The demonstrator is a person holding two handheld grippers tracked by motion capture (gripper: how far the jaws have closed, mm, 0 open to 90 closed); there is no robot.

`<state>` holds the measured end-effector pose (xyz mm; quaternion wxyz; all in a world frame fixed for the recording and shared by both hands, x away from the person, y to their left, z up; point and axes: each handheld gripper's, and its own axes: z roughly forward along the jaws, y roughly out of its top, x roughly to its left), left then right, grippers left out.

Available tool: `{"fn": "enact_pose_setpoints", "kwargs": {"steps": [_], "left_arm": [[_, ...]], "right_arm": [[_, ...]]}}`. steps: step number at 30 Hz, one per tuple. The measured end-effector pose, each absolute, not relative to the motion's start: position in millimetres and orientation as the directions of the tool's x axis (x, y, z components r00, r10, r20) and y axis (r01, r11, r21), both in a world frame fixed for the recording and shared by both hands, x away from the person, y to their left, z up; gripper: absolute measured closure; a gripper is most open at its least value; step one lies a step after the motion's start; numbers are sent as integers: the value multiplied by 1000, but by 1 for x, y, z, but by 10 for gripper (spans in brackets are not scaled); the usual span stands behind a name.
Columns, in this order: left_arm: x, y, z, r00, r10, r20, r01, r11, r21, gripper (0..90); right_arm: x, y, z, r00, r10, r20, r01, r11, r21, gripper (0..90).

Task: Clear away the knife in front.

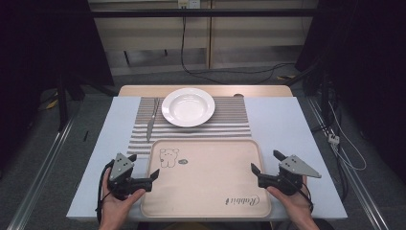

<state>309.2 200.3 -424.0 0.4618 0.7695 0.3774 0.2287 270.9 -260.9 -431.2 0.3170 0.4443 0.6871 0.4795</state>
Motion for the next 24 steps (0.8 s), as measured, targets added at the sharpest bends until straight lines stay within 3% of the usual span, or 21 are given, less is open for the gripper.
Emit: {"fn": "enact_pose_setpoints", "kwargs": {"steps": [14,20,24], "left_arm": [[315,204,-420,600,800,-5,385,-283,879,62],[320,199,-418,596,800,68,370,-349,861,50],[325,197,-417,605,794,56,376,-347,859,48]], "right_arm": [[272,-262,-432,-413,911,10,327,138,935,90],[274,-262,-433,-420,907,13,333,141,932,90],[274,-261,-433,-428,904,-5,323,158,933,92]]}}
